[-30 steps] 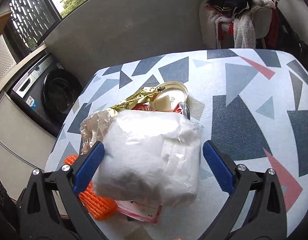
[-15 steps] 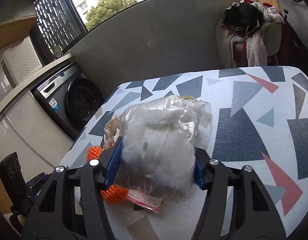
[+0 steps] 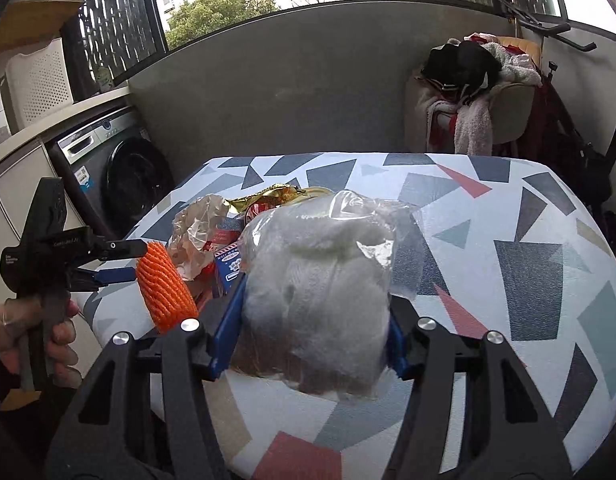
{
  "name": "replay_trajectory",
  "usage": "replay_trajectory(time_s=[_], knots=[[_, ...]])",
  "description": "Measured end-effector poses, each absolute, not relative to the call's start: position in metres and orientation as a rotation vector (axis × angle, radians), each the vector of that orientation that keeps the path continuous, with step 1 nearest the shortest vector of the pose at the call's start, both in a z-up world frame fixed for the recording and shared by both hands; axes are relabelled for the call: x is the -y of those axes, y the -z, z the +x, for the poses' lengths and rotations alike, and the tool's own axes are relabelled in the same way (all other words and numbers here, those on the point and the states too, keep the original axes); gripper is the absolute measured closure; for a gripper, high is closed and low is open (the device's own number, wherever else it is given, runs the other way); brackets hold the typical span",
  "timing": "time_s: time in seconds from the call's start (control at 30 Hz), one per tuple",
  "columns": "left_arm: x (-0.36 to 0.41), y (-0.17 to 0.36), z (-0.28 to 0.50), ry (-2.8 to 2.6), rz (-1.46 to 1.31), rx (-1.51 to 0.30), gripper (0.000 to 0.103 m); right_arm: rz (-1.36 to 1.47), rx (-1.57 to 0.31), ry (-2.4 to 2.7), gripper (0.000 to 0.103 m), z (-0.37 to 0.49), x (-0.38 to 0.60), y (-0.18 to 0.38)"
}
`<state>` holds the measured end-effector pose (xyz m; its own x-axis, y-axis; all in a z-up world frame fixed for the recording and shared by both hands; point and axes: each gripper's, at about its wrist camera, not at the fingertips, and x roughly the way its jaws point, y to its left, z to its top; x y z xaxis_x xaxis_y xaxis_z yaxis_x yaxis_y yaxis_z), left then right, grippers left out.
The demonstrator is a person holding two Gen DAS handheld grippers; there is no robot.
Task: Collect trash
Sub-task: 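Grasp the white tissue bag with the right tool while the left tool grasps the orange net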
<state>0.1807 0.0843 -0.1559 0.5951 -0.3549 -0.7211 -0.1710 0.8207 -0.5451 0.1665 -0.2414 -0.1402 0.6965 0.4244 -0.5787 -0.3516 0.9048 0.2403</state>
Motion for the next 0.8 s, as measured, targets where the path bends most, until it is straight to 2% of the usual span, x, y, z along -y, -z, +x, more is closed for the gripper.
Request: replay_trajectory(time_s=[0.23,0.33,0.37,0.4,0.47,0.8], knots=[[-0.079,0.170,0.193,0.054,-0.634,-0.993,0.024,0.107,-0.680,-0.430,0.044,0.151,0.248,0.152],[-0.077,0.181,0.195,0.046,-0.612,-1.007,0.030,0.117,-0.687,-0.429,0.044,0.147,0.249,0.155],[-0.076,0.184,0.195,0.053,-0.602,-1.014,0.040,0.116,-0.689,-0.429,0.043,0.146,0.248,0.155],[-0.076,0.187,0.195,0.060,-0.594,-1.020,0.056,0.112,-0.690,-0.429,0.043,0.145,0.248,0.155],[-0.076,0.190,0.192,0.077,-0.592,-1.027,0.074,0.101,-0.689,-0.427,0.044,0.142,0.248,0.155],[-0.063,0.159,0.177,0.225,-0.495,-0.949,0.079,0.112,-0.683,-0.430,0.043,0.133,0.245,0.153]])
